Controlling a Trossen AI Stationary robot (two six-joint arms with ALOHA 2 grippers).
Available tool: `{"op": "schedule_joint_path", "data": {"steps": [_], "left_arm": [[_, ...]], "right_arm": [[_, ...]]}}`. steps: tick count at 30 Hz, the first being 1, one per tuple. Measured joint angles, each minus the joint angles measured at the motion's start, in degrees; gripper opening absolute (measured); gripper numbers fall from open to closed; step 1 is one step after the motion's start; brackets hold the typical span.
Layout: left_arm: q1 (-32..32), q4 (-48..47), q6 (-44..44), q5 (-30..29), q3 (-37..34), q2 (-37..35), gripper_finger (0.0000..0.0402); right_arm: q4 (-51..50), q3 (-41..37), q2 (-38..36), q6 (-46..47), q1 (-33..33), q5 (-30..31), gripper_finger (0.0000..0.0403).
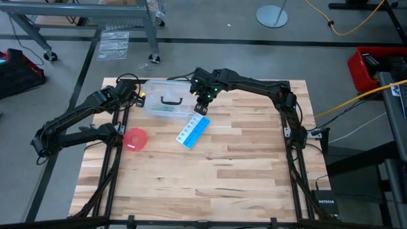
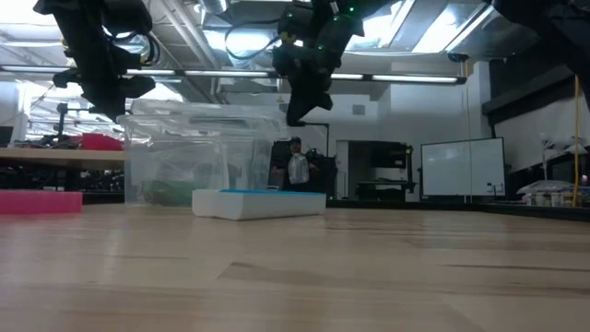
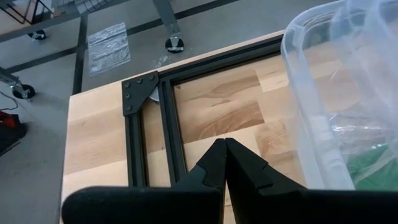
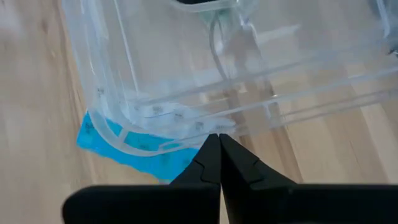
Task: Roll bandage
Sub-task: Close the transparent container
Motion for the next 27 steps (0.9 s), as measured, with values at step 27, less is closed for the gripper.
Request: {"op": "schedule_joint_path", "data": {"steps": [27], "left_arm": [[0.0, 0.0, 0.0, 0.2, 0.0, 0.0, 0.0]], "right_arm": [[12.2, 0.0, 1.2, 0.6, 0.3, -2.0, 0.0001]]}}
